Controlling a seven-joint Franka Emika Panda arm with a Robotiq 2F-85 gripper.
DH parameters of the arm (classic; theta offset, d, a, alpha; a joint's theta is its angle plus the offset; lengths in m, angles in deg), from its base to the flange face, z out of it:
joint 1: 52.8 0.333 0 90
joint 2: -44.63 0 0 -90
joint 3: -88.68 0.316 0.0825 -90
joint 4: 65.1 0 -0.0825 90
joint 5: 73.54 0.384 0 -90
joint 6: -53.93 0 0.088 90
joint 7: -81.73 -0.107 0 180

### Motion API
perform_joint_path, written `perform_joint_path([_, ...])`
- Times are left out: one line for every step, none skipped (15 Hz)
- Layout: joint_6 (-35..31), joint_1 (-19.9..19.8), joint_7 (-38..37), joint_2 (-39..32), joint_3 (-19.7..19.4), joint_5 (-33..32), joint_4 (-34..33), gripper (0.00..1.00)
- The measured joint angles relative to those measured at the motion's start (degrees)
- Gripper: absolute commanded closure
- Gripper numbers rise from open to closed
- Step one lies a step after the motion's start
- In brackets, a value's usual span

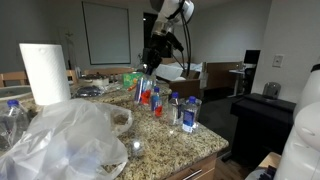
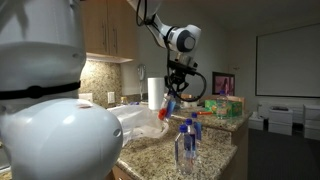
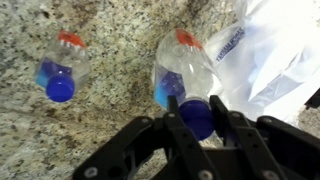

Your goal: Pick up the bottles on the counter and put them in the plastic bag

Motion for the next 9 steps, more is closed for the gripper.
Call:
perform_joint_path([0.33, 0.32, 0.0, -0.05, 0.04, 2.35, 0.54, 0.9])
perform_joint_path([0.35, 0.66, 0.0, -0.09, 0.13, 4.56, 1.3, 0.9])
perform_joint_path([0.31, 0.97, 0.0, -0.14, 0.3, 6.53, 2.16, 0.9])
perform_joint_path([-0.18, 1.34, -0.01, -0.22, 0.44, 8.1, 3.24, 0.9])
perform_joint_path([-1.13, 1.55, -0.01, -0.34, 0.72, 9.22, 4.61, 0.9])
perform_joint_path([-2.57, 1.76, -0.02, -0.54, 0.99, 10.14, 6.13, 0.9])
perform_joint_path([-4.5, 1.99, -0.02, -0.85, 1.25, 11.05, 7.84, 0.9])
perform_joint_path([-6.75, 2.11, -0.02, -1.26, 1.61, 11.9, 9.56, 0.9])
perform_joint_path([-9.02, 2.2, -0.03, -1.76, 1.99, 13.12, 11.12, 0.9])
